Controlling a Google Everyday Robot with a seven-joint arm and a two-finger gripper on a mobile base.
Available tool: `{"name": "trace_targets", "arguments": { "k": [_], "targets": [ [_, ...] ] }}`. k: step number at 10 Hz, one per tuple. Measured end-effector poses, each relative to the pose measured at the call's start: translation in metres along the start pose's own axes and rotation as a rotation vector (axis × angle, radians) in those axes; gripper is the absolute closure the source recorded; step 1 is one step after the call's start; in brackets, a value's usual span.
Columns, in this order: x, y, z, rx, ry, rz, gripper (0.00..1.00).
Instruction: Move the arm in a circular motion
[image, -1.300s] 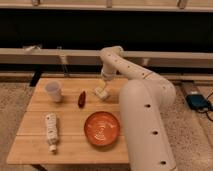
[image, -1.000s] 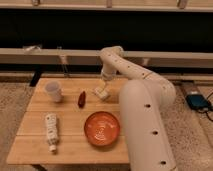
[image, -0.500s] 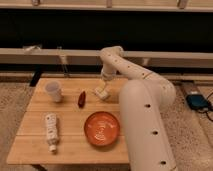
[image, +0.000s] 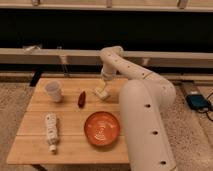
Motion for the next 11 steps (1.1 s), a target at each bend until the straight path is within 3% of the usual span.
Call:
{"name": "trace_targets", "arguments": {
  "k": [11],
  "targets": [
    [0.0015,0.0052,-0.0023,-0.013,0.000,0.008,0.20]
  ]
}}
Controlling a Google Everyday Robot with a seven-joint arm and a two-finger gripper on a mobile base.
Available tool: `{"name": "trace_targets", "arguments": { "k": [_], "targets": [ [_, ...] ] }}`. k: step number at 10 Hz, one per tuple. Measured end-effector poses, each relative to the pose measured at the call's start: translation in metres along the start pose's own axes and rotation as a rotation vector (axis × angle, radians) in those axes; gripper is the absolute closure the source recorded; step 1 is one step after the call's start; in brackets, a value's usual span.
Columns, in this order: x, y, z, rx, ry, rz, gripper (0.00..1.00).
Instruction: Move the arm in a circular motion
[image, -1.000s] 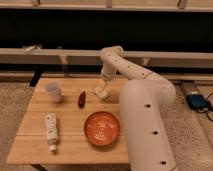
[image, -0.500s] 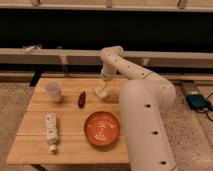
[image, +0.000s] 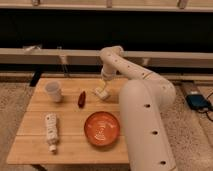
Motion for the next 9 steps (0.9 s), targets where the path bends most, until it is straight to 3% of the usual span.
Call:
{"name": "trace_targets", "arguments": {
  "k": [4,7,9],
  "targets": [
    [0.018,0.034,-0.010,-0.036,0.000,0.007,0.20],
    [0.019,0.037,-0.012,-0.040,0.002,0.007,0.20],
    [0.034,0.027,-0.021,-0.044,0.016,-0.062,0.20]
  ]
}}
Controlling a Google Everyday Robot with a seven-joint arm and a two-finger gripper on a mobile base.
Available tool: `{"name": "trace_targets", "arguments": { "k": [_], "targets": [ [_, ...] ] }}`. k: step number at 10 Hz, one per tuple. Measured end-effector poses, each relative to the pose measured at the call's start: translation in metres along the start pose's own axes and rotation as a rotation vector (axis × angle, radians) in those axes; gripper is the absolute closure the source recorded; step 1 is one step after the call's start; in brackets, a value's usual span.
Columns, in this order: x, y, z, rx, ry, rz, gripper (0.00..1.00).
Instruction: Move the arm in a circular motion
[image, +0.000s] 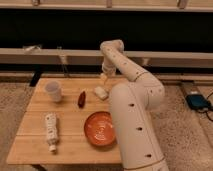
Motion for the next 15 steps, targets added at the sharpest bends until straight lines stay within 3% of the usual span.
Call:
{"name": "trace_targets", "arguments": {
  "k": [1,5,7,11,13,15],
  "targets": [
    [0.012,-0.007,-0.005,-0.001,0.009,-0.037,0.20],
    [0.108,-0.058,-0.037,0.014,0.064,-0.254,0.20],
    [0.138,-0.081,-0.054,0.029,0.081,-0.364,0.20],
    [0.146,-0.143,-0.072,0.051,0.114,-0.521,0.20],
    [0.140,-0.190,-0.083,0.076,0.137,-0.608,0.20],
    [0.127,-0.222,-0.096,0.100,0.158,-0.671,0.20]
  ]
}}
